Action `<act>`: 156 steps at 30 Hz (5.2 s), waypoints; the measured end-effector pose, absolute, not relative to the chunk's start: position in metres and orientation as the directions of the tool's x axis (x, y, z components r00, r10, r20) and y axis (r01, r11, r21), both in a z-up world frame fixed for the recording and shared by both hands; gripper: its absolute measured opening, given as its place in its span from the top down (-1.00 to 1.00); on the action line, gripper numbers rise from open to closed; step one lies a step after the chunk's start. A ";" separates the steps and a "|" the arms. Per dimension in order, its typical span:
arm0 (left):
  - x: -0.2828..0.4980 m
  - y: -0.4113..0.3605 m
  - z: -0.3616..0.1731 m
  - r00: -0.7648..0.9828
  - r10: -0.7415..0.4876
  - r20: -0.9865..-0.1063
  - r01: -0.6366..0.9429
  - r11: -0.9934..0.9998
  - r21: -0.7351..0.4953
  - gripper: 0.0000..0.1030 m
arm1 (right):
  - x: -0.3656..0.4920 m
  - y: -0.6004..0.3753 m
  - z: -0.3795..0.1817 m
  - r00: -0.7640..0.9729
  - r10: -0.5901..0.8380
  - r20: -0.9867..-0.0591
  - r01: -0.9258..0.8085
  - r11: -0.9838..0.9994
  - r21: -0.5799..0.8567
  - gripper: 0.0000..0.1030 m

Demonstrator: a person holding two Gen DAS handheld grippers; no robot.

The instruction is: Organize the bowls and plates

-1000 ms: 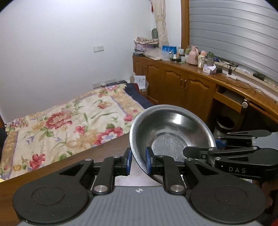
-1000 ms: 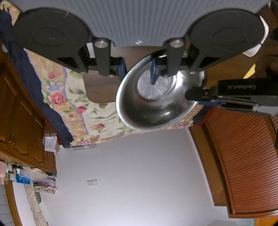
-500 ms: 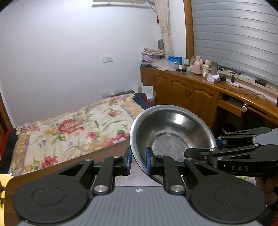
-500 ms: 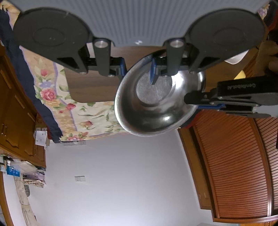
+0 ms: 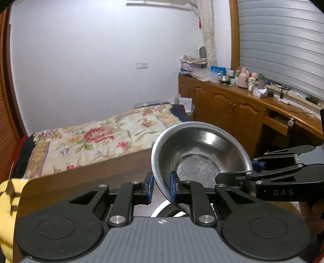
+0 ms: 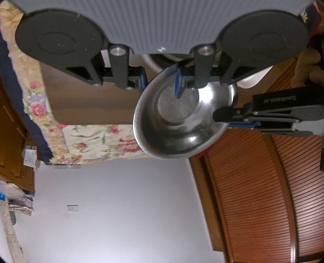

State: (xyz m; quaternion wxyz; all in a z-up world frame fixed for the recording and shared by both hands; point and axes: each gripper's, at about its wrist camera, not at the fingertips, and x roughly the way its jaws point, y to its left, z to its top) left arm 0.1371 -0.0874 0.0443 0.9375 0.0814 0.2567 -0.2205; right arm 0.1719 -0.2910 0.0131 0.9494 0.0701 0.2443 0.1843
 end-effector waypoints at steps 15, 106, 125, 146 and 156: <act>0.120 -0.064 0.016 0.744 -0.327 -0.582 0.424 0.905 0.034 0.64 | 0.157 -0.261 -0.010 0.742 0.448 -0.499 -0.376 0.894 0.244 0.43; 0.107 -0.066 -0.037 0.798 -0.327 -0.506 0.342 0.937 -0.067 -0.28 | 0.134 -0.287 -0.067 0.912 0.213 -0.350 -0.146 0.967 0.209 -0.22; 0.107 -0.071 -0.054 0.782 -0.322 -0.533 0.343 0.937 -0.063 0.25 | 0.127 -0.266 -0.068 0.909 0.211 -0.360 -0.159 0.973 0.170 -0.20; 0.101 -0.078 -0.044 0.790 -0.331 -0.516 0.362 0.931 -0.043 0.39 | 0.128 -0.270 -0.067 0.901 0.201 -0.384 -0.117 0.966 0.231 0.43; 0.086 -0.088 0.005 0.808 -0.371 -0.458 0.398 0.916 -0.040 0.39 | 0.114 -0.282 -0.026 0.931 0.173 -0.322 -0.099 0.968 0.232 0.43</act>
